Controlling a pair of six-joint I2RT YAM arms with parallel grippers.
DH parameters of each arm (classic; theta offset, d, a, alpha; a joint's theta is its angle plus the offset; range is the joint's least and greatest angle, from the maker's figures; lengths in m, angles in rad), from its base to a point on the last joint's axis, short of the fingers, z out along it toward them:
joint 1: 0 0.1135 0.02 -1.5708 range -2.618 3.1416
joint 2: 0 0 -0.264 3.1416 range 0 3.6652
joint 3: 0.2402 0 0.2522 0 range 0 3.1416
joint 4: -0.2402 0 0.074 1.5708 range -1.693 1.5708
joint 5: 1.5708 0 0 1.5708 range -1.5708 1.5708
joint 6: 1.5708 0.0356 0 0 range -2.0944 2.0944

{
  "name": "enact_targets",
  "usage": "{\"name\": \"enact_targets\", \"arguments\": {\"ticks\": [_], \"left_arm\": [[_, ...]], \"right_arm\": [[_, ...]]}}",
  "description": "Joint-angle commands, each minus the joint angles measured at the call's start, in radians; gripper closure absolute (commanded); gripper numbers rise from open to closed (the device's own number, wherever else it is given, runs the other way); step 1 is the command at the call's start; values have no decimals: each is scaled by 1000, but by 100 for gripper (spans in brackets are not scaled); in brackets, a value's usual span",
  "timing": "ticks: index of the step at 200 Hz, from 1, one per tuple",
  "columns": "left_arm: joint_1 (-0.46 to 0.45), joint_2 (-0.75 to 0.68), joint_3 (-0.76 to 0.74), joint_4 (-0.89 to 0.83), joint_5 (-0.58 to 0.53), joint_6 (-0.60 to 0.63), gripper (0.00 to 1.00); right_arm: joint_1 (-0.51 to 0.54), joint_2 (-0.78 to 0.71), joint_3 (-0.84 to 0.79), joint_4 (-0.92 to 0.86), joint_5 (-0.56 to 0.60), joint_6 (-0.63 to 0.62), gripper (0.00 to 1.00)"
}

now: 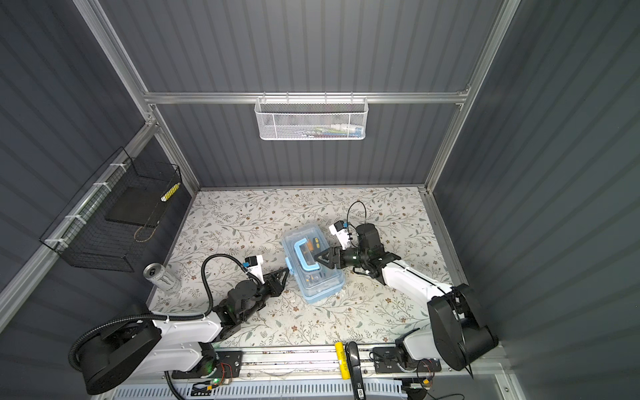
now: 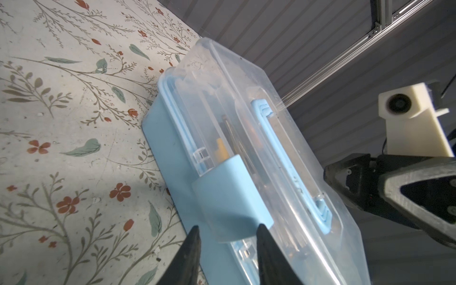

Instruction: Pack the tool kit

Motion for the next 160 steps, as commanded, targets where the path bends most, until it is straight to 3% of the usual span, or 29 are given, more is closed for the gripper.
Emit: {"name": "enact_targets", "arguments": {"ticks": [1,160], "left_arm": [[10,-30,10,-26,2,16,61],[17,-54,40,-71,30,41,64]], "right_arm": [[-1,37,-13,-60,9,4,44],[-2,46,-19,-48,1,3,44]]}}
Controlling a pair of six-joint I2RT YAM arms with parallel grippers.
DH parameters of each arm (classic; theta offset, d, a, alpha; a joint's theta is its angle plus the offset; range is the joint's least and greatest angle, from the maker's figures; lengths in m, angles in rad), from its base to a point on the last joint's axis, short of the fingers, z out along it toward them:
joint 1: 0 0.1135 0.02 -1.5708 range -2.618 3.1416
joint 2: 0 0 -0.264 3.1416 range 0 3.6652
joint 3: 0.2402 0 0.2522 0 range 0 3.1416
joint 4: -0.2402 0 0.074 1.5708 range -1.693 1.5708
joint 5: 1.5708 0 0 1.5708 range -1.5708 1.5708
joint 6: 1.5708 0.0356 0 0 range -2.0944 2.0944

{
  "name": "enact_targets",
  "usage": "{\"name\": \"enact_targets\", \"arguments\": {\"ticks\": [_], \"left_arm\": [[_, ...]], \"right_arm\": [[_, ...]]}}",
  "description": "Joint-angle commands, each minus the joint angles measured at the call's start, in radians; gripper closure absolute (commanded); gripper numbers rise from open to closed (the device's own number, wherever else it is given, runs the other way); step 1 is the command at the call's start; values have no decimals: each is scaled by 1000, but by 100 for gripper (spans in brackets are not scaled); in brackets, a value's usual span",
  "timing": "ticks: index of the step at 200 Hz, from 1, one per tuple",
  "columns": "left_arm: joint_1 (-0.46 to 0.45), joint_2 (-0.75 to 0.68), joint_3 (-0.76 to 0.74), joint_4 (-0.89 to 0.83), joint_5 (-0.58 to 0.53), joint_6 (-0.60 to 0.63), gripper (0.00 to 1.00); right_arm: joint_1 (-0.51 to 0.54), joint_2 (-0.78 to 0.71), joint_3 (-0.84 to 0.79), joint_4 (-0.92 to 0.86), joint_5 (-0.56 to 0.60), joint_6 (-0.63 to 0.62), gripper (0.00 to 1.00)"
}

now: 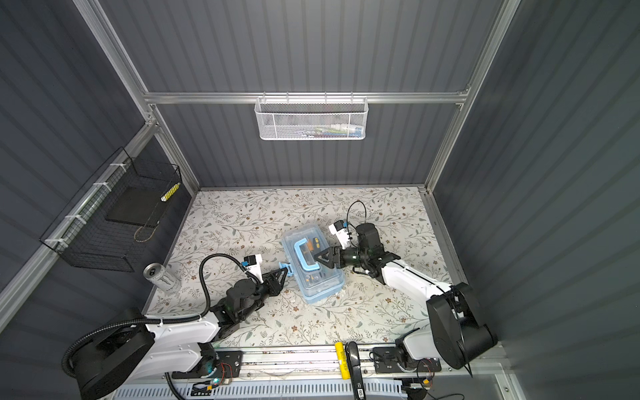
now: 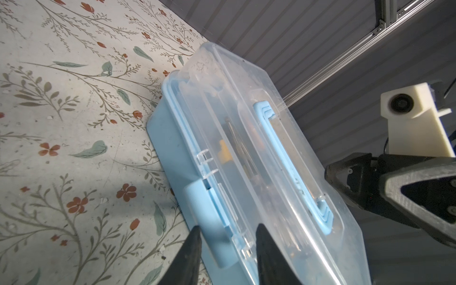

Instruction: Pack the tool kit

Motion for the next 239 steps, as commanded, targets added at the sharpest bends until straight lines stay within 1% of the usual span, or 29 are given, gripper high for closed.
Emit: {"name": "enact_targets", "arguments": {"ticks": [1,9,18,118,134,159,197,239], "left_arm": [[6,-19,32,-4,15,32,65],[6,-22,31,-3,17,34,75],[5,-23,31,-4,18,37,79],[6,15,49,-14,25,32,78],[6,-5,61,-51,26,38,76],[6,-62,95,-173,19,56,73],[6,-93,82,-185,5,61,72],[6,-34,82,-133,35,57,78]], "right_arm": [[1,38,-19,-64,9,4,44],[1,38,-19,-65,8,3,44],[2,39,-17,-64,7,4,44],[2,50,-15,-64,3,5,44],[1,50,-13,-66,1,2,44],[2,51,-11,-74,5,-3,44],[1,58,-10,-68,1,1,44],[0,67,-8,-67,-8,1,44]]}}
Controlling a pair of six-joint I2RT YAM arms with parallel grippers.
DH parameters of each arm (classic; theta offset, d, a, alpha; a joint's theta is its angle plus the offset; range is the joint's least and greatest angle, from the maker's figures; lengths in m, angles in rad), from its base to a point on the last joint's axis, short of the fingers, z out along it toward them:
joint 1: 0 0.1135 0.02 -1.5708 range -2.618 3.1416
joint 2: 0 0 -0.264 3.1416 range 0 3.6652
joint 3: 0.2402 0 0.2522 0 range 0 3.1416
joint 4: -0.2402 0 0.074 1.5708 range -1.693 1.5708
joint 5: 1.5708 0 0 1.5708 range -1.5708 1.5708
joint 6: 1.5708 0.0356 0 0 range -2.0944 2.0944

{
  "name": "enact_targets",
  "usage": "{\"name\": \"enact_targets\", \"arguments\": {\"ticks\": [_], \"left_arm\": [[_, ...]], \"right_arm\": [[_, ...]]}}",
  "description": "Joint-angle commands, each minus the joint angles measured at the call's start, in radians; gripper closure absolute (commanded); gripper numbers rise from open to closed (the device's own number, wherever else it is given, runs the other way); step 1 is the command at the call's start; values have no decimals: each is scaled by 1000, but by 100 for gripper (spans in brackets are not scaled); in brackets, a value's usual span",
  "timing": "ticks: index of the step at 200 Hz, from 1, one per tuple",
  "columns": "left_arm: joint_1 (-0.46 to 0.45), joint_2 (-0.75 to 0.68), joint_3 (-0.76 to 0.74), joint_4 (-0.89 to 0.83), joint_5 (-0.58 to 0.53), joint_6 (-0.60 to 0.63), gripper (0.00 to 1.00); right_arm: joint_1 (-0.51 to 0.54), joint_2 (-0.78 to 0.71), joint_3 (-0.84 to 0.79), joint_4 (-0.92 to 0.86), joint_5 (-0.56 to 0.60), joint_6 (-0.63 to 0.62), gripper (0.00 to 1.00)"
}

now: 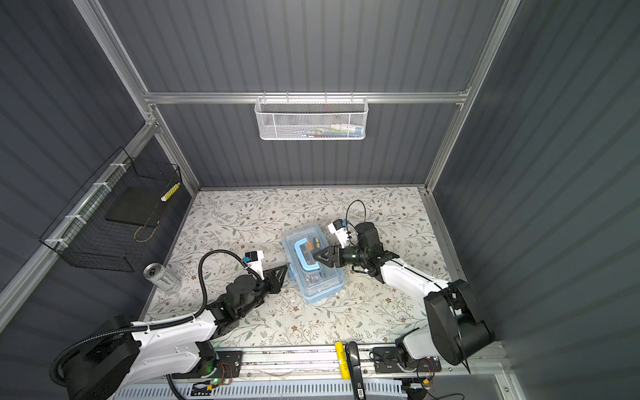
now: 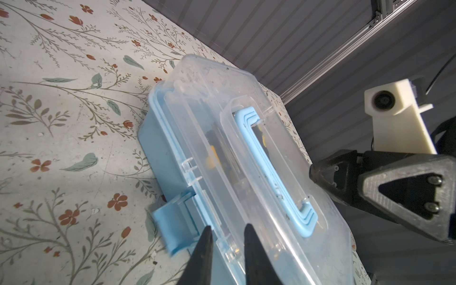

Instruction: Pack the tool kit

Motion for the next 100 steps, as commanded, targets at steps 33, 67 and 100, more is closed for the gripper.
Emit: {"name": "enact_targets", "arguments": {"ticks": [33,67,100], "left_arm": [[6,52,92,-220,3,68,72],[4,35,144,-497,-74,184,59],[-13,81,149,-523,-44,239,28]], "right_arm": [[2,35,-22,-98,12,1,44],[3,18,-24,-116,29,-14,43],[2,28,-12,-125,30,-18,43]]}}
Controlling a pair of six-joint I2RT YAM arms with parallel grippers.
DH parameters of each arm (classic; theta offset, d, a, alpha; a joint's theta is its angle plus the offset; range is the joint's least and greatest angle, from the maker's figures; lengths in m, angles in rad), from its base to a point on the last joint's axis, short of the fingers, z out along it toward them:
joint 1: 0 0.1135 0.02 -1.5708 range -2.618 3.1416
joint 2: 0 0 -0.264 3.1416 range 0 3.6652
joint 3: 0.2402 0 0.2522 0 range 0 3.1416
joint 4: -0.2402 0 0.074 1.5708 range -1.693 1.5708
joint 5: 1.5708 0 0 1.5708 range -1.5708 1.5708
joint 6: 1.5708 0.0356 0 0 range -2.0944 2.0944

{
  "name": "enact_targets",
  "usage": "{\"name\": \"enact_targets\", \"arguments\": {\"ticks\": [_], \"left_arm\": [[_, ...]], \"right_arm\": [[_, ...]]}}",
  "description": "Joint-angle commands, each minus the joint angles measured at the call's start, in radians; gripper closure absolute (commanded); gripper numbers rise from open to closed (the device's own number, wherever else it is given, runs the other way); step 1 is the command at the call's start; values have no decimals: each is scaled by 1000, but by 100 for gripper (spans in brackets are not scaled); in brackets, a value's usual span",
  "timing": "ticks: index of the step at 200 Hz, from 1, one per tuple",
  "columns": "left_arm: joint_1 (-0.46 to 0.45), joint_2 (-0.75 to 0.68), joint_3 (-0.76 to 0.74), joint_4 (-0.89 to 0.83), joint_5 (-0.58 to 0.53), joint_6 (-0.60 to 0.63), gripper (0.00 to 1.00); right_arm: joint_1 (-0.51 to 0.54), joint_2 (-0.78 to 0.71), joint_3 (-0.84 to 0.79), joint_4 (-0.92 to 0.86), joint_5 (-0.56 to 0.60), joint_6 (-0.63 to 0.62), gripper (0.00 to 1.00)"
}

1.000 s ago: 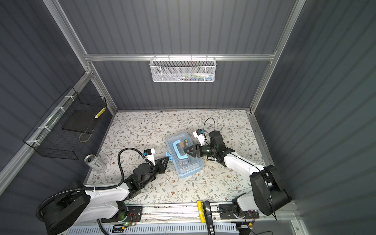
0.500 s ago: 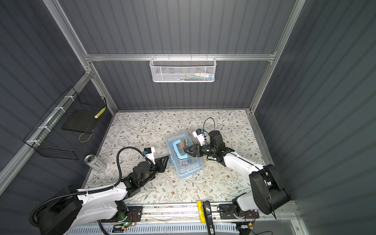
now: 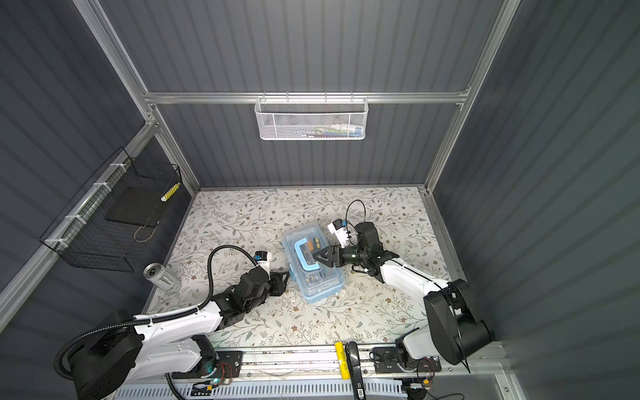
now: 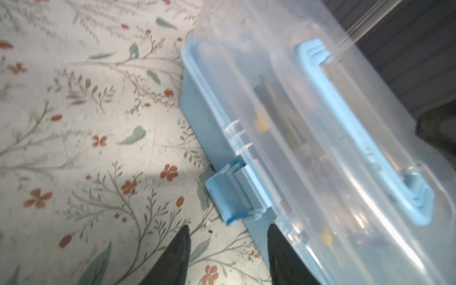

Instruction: Pack the tool kit

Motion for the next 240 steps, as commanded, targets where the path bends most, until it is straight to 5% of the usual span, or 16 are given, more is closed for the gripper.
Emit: {"name": "enact_targets", "arguments": {"ticks": [1,21,58,141,240], "left_arm": [[-15,34,18,-108,-6,83,27],[-81,81,26,-107,-70,120,13],[-149,206,37,27,-131,201,1],[-138,387,99,164,-437,270,0],[-111,210,63,-16,-548,181,0]], "right_arm": [[2,29,-16,-117,30,-13,43],[3,31,-16,-113,32,-7,43],[3,29,-8,-132,34,-17,42],[3,29,-13,-139,35,-20,42],[2,26,-15,-128,25,-21,42]]}}
